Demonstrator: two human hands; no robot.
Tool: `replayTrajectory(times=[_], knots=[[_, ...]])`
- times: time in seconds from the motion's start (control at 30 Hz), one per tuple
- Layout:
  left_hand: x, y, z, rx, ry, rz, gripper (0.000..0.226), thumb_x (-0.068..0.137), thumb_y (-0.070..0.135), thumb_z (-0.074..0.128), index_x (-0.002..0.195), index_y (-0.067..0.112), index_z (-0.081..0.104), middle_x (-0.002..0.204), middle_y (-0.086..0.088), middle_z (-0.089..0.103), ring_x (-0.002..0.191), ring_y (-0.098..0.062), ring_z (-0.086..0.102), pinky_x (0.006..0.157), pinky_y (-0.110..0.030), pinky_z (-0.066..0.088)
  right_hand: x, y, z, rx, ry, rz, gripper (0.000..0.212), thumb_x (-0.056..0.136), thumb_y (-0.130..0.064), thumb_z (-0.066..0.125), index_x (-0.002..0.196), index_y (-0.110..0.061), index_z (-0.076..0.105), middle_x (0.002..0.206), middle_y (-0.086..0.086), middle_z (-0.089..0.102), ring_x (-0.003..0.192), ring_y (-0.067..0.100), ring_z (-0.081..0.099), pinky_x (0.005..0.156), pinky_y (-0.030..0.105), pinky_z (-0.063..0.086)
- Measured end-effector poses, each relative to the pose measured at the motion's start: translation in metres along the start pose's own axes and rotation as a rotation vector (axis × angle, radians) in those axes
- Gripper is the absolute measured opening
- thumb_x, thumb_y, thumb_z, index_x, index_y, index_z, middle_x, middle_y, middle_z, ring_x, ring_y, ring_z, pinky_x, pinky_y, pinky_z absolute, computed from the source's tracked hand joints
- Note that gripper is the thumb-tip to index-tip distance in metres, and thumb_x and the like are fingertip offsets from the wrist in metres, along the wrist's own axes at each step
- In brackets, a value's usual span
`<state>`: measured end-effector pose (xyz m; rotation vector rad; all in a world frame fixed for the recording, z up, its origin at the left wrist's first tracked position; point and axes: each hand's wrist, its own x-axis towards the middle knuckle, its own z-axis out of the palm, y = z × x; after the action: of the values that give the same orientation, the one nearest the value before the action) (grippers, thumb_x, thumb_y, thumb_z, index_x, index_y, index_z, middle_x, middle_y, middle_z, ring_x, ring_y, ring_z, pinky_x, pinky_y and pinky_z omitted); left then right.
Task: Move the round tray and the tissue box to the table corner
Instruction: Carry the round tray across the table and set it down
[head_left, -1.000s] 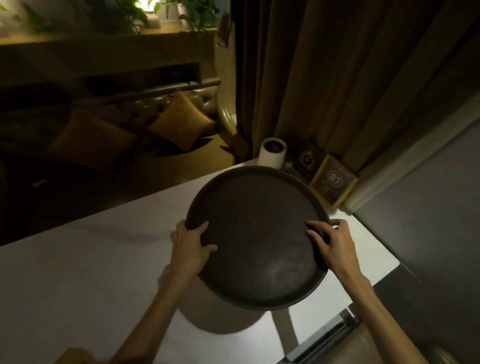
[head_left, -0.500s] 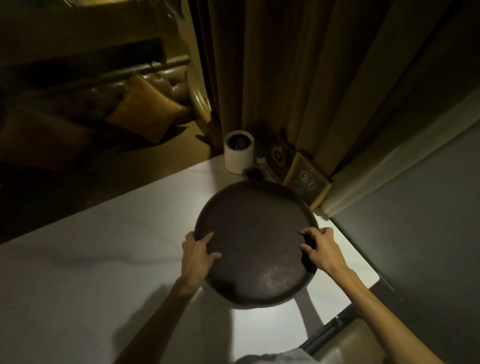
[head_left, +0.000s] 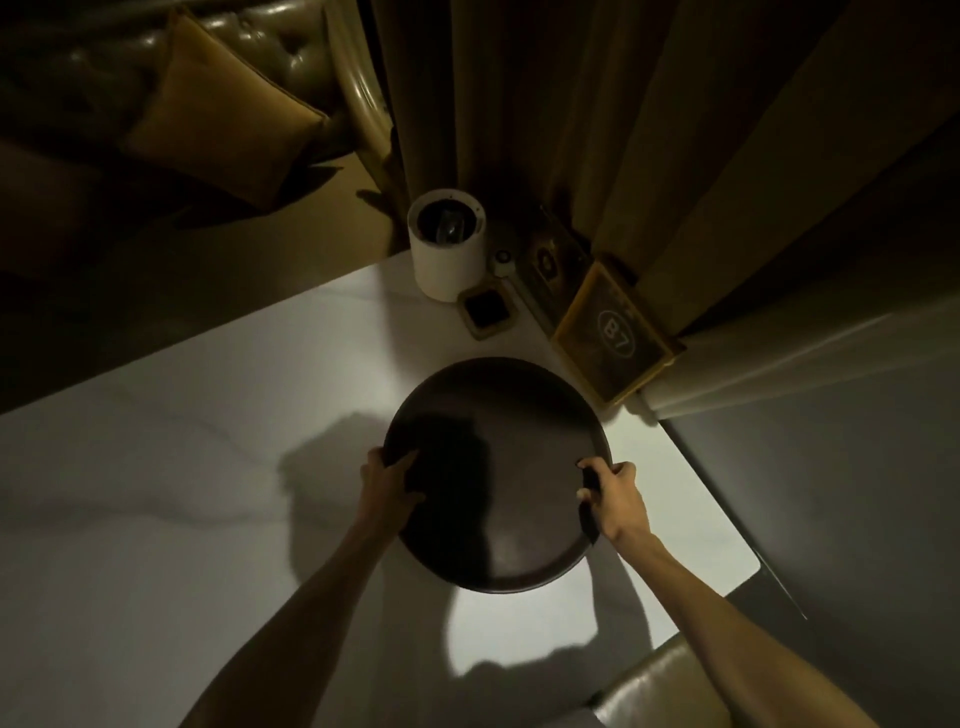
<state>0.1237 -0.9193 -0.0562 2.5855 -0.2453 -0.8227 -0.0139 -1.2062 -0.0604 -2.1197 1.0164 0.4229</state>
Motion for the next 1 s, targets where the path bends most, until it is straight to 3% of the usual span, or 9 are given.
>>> replayTrajectory(times=[0.17, 0.23, 0.37, 0.47, 0.6, 0.73, 0.8, 0.9, 1.0], knots=[[0.02, -0.011, 0.011, 0.019, -0.008, 0.03, 0.071, 0.08, 0.008, 0.065, 0.143, 0.024, 0.036, 0.141, -0.023, 0.023, 0.122, -0.047, 0.031, 0.102, -0.048, 0.04, 0.022, -0.003, 0.013, 0.119, 0.027, 0.06, 0.027, 0.092, -0.039, 0.053, 0.113, -0.024, 0.046, 0.084, -0.002, 0.06, 0.068, 0.015, 0.062, 0.058, 0.03, 0.05], [0.024, -0.015, 0.013, 0.033, -0.017, 0.029, 0.072, 0.08, 0.008, 0.064, 0.144, 0.024, 0.035, 0.143, -0.023, 0.022, 0.121, -0.048, 0.031, 0.102, -0.048, 0.041, 0.026, -0.004, 0.017, 0.136, 0.017, 0.074, 0.027, 0.089, -0.042, 0.054, 0.111, -0.028, 0.048, 0.093, 0.001, 0.063, 0.074, 0.021, 0.063, 0.061, 0.034, 0.052], [0.029, -0.022, 0.022, 0.026, -0.012, 0.021, 0.073, 0.079, 0.004, 0.061, 0.144, 0.023, 0.034, 0.143, -0.021, 0.022, 0.117, -0.045, 0.033, 0.103, -0.047, 0.038, 0.034, -0.002, 0.029, 0.198, 0.022, 0.083, 0.025, 0.095, -0.036, 0.051, 0.112, -0.02, 0.044, 0.102, 0.008, 0.058, 0.081, 0.023, 0.061, 0.06, 0.03, 0.048], [0.028, -0.027, 0.027, 0.024, -0.005, 0.045, 0.075, 0.077, 0.003, 0.062, 0.144, 0.024, 0.035, 0.148, -0.023, 0.02, 0.116, -0.045, 0.035, 0.1, -0.048, 0.043, 0.033, -0.001, 0.033, 0.183, 0.052, 0.054, 0.024, 0.098, -0.036, 0.048, 0.115, -0.019, 0.045, 0.107, 0.008, 0.057, 0.081, 0.019, 0.056, 0.064, 0.028, 0.046], [0.024, -0.036, 0.036, 0.141, -0.025, 0.041, 0.076, 0.076, 0.019, 0.071, 0.143, 0.027, 0.035, 0.157, -0.024, 0.002, 0.13, -0.055, 0.023, 0.107, -0.056, 0.034, 0.03, 0.013, 0.044, -0.036, 0.112, -0.034, 0.038, 0.095, -0.027, 0.05, 0.132, -0.031, 0.051, 0.132, 0.008, 0.047, 0.109, 0.03, 0.052, 0.085, 0.042, 0.049], [0.019, -0.034, 0.039, 0.268, -0.122, 0.04, 0.072, 0.086, 0.036, 0.059, 0.146, 0.039, 0.019, 0.16, -0.003, -0.014, 0.139, -0.054, -0.001, 0.107, -0.069, 0.019, 0.022, 0.015, 0.048, -0.436, 0.154, -0.008, 0.058, 0.097, -0.039, 0.05, 0.15, -0.033, 0.027, 0.156, 0.007, 0.024, 0.125, 0.037, 0.039, 0.1, 0.046, 0.048], [0.016, -0.037, 0.043, 0.255, -0.197, 0.022, 0.077, 0.088, 0.04, 0.057, 0.146, 0.044, 0.007, 0.159, 0.008, -0.018, 0.14, -0.052, -0.009, 0.106, -0.073, 0.016, 0.011, 0.018, 0.048, -0.453, 0.147, 0.001, 0.07, 0.095, -0.048, 0.049, 0.154, -0.036, 0.014, 0.162, 0.008, 0.008, 0.132, 0.04, 0.03, 0.101, 0.049, 0.045], [0.012, -0.039, 0.049, 0.253, -0.223, 0.022, 0.087, 0.085, 0.042, 0.06, 0.146, 0.045, -0.003, 0.159, 0.012, -0.018, 0.14, -0.052, -0.013, 0.105, -0.074, 0.016, -0.005, 0.033, 0.059, -0.524, -0.039, -0.12, 0.078, 0.093, -0.061, 0.04, 0.153, -0.041, -0.005, 0.165, 0.001, -0.011, 0.144, 0.046, 0.008, 0.113, 0.058, 0.024], [0.012, -0.036, 0.052, 0.269, -0.207, 0.004, 0.09, 0.085, 0.042, 0.061, 0.145, 0.045, -0.005, 0.158, 0.012, -0.018, 0.141, -0.051, -0.013, 0.106, -0.072, 0.019, -0.006, 0.038, 0.062, -0.562, -0.147, -0.102, 0.08, 0.093, -0.063, 0.039, 0.151, -0.042, -0.012, 0.163, -0.004, -0.018, 0.147, 0.045, -0.015, 0.115, 0.064, 0.006]])
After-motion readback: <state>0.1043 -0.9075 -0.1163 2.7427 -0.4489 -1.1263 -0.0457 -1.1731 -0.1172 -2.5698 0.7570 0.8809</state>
